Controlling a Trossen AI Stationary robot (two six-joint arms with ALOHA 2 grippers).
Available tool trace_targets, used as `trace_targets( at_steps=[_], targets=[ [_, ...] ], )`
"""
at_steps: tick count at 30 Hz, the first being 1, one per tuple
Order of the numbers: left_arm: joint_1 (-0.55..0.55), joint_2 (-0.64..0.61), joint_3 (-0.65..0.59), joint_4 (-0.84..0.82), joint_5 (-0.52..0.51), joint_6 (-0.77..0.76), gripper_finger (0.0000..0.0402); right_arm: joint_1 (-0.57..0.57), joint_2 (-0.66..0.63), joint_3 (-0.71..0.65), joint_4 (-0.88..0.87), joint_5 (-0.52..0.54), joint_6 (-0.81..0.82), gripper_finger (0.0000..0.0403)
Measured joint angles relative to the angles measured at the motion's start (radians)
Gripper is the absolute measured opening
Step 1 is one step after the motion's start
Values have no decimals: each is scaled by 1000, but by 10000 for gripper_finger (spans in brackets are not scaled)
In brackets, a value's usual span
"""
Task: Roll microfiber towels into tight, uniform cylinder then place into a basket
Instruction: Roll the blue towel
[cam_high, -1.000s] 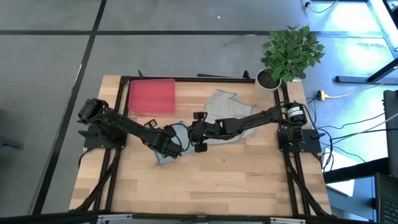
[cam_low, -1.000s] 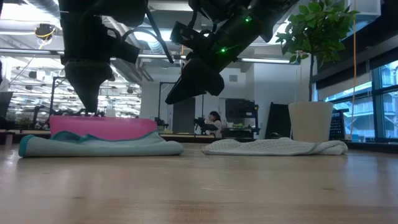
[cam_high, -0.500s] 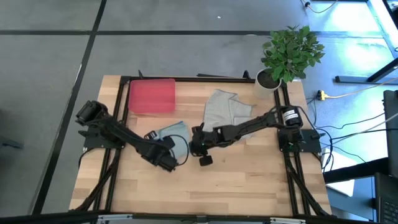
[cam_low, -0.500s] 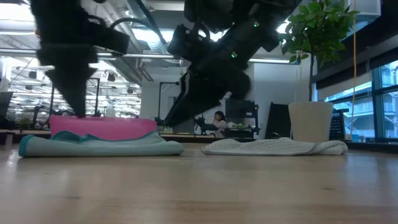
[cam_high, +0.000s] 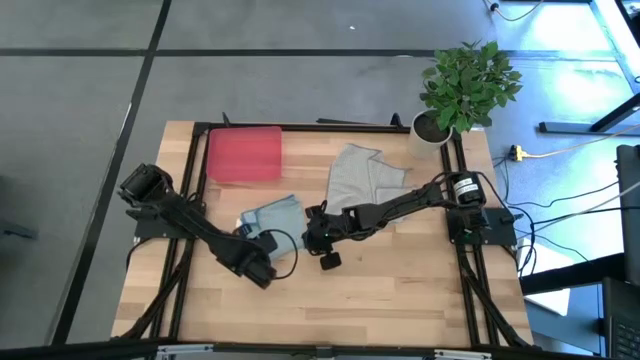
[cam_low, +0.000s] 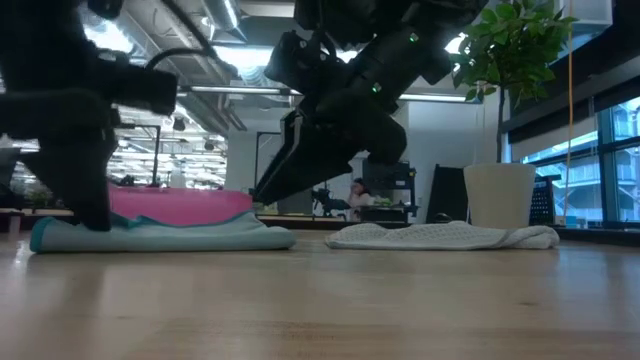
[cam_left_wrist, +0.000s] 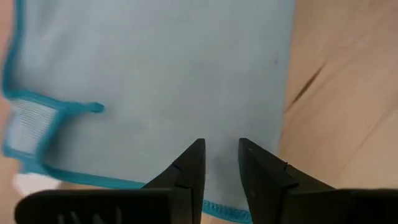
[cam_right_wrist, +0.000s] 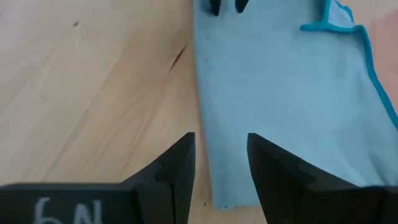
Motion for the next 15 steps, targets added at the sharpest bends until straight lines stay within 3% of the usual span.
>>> trace_targets(
  at_steps=[10, 15],
  targets=[
    [-62, -5, -39, 90, 153, 52, 85, 2, 0, 0, -25, -5, 0, 147],
    [-108, -4, -39, 88, 218, 101, 85, 15, 0, 0, -28, -90, -3, 147]
  ],
)
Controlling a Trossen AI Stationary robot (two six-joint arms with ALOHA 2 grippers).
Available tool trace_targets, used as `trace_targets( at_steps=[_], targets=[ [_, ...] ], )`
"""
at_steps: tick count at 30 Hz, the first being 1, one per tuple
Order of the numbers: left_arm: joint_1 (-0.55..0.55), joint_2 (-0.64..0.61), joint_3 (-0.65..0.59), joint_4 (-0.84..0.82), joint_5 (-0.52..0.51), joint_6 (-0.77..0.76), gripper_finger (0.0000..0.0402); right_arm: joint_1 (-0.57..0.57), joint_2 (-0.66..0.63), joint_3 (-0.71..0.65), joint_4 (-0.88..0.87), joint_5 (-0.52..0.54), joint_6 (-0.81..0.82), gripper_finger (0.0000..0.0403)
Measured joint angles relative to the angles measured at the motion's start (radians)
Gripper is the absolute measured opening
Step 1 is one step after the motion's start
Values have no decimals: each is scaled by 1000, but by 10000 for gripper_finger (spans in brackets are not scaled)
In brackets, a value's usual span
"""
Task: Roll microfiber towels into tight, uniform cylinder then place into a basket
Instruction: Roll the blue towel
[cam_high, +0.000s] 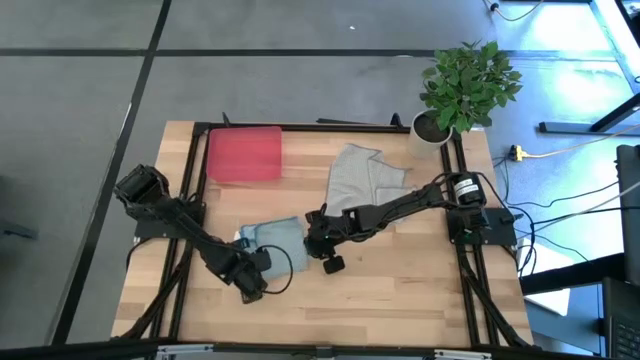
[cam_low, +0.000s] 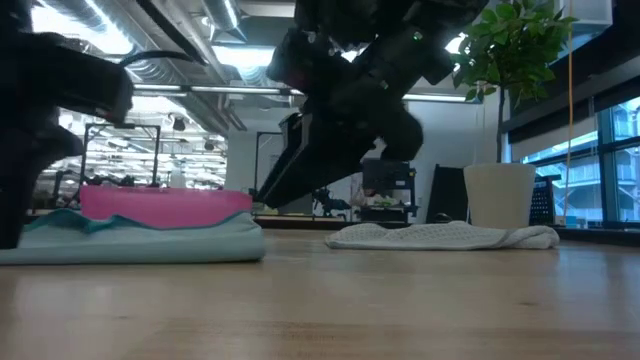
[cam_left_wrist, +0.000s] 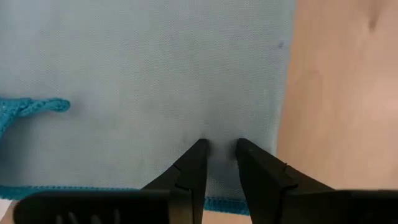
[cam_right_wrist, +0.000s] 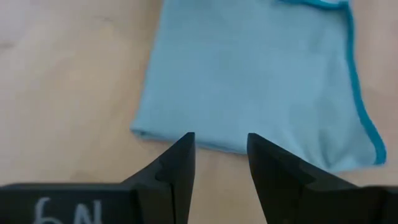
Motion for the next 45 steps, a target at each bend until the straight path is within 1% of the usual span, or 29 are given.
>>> trace_targets(
  at_steps=[4, 8, 12, 19, 24, 26, 30, 34, 39, 45],
  targets=[
    [-19, 1, -1, -1, -44, 27, 85, 31, 0, 0, 1, -67, -61, 147],
    [-22, 2, 0, -4, -60, 47, 85, 72, 0, 0, 38, -76, -117, 147],
    [-23, 6, 27, -20, -62, 69, 85, 99, 0, 0, 83, -69, -128, 147],
    [-51, 9, 103, -60, -60, 183, 85, 105, 0, 1, 95, -63, -128, 148],
    [-50, 8, 118, -53, -62, 198, 85, 106, 0, 1, 95, -62, -128, 147],
    [-46, 8, 118, -53, -61, 199, 85, 106, 0, 1, 95, -41, -128, 147],
    [-51, 7, 118, -72, -17, 203, 85, 106, 0, 1, 93, -4, -128, 147],
    [-77, 7, 118, -119, 16, 210, 85, 106, 17, 2, 91, -3, -128, 147],
    [-119, 5, 118, -129, -63, 218, 85, 106, 59, 1, 109, -3, -173, 147],
    [-156, 5, 118, -129, -74, 212, 85, 106, 72, 1, 138, 3, -180, 147]
  ],
)
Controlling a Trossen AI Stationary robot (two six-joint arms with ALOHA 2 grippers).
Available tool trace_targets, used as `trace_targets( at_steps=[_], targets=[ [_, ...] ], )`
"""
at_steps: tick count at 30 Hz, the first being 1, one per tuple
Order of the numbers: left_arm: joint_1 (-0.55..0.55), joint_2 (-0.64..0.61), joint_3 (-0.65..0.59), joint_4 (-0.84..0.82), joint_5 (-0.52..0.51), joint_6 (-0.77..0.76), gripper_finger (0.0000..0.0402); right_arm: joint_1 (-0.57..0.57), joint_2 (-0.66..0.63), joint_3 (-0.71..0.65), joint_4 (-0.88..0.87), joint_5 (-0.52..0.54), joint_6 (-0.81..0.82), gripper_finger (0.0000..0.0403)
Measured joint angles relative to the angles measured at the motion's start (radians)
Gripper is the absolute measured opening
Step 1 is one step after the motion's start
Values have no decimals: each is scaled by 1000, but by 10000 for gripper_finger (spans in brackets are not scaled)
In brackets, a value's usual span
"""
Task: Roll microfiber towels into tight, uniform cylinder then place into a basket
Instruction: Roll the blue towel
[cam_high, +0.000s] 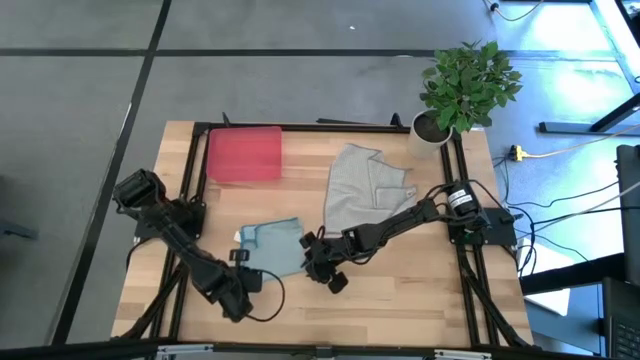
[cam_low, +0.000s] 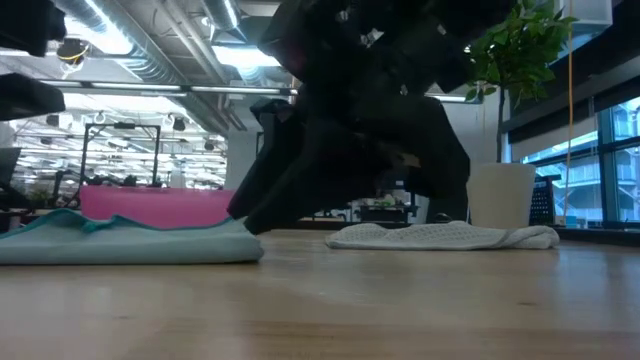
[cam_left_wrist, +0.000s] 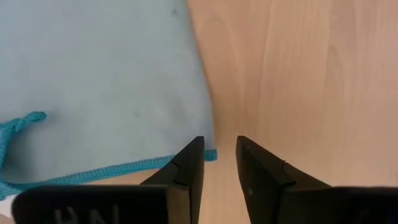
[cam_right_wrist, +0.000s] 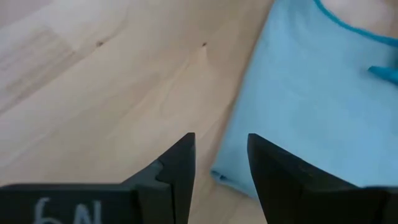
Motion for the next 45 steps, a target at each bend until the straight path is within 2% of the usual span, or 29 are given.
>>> trace_targets(
  at_steps=[10, 19, 38, 42, 45],
  targets=[
    [-10, 0, -2, -4, -82, -25, 85, 0, 27, 0, 39, 28, 0, 147],
    [-17, 5, -2, -4, -86, -30, 85, -8, 68, 1, 58, 32, 1, 147],
    [-23, 120, 1, -7, -63, -83, 85, -15, 70, 2, 49, 32, 8, 147],
    [-25, 121, 1, -4, -62, -85, 72, -16, 71, 2, 50, 32, 36, 132],
    [-25, 122, 1, -1, -57, -84, 45, -18, 72, 1, 49, 31, 66, 106]
  ],
)
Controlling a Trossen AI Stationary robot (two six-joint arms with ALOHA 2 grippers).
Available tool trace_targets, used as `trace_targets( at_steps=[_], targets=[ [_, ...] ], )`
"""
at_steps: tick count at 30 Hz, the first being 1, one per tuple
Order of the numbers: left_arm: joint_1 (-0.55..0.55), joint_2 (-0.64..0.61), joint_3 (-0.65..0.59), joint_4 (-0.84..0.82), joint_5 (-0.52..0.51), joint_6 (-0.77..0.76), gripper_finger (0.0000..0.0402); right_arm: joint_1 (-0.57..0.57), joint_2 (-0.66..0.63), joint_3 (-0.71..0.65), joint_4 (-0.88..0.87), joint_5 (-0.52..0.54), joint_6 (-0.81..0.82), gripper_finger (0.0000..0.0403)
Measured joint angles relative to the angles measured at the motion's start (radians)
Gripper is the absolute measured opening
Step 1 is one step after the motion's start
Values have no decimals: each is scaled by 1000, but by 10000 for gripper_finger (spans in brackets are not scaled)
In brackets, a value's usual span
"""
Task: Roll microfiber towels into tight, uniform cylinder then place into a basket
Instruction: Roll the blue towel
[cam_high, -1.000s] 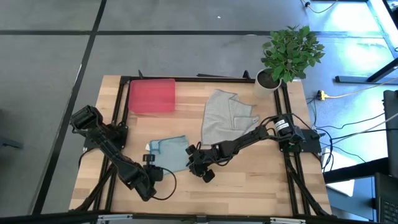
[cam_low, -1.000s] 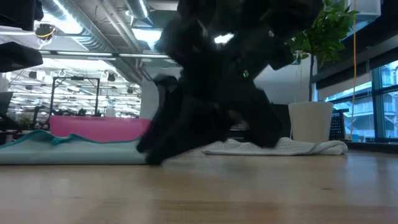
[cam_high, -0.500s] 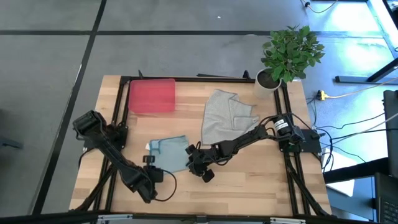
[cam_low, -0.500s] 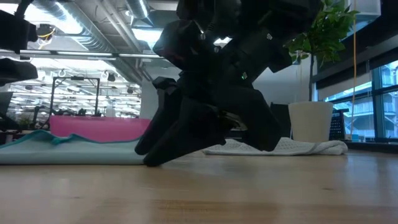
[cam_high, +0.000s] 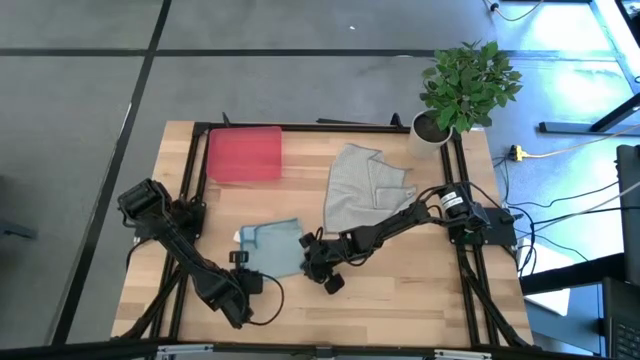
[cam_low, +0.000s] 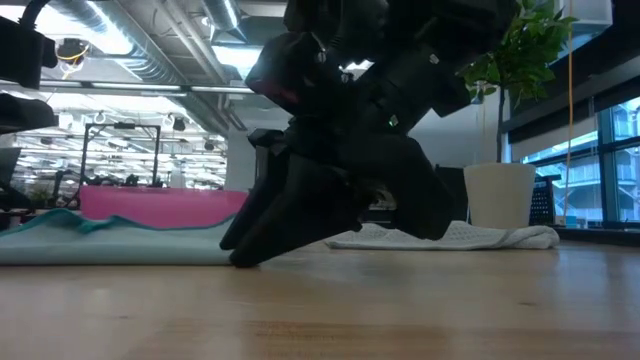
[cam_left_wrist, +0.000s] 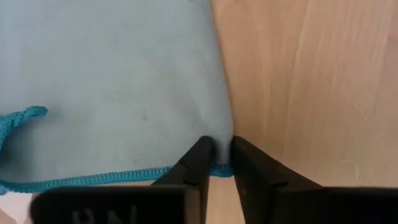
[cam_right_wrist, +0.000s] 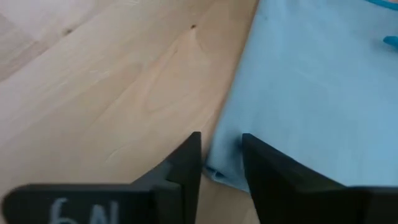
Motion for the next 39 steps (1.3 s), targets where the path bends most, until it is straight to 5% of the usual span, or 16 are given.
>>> trace_targets(
  at_steps=[8, 21, 29, 39],
  targets=[
    [0, 1, 0, -1, 2, -12, 6, -3, 2, -1, 6, 23, 17, 13],
    [7, 1, 69, -69, 82, -97, 0, -2, 3, 68, -145, -3, 51, 7],
    [11, -2, 117, -70, 156, -97, 0, 1, 5, 162, -276, -184, 73, 6],
    [12, -4, 165, -145, 158, -97, 0, -1, 5, 220, -309, -207, 125, 6]
  ],
)
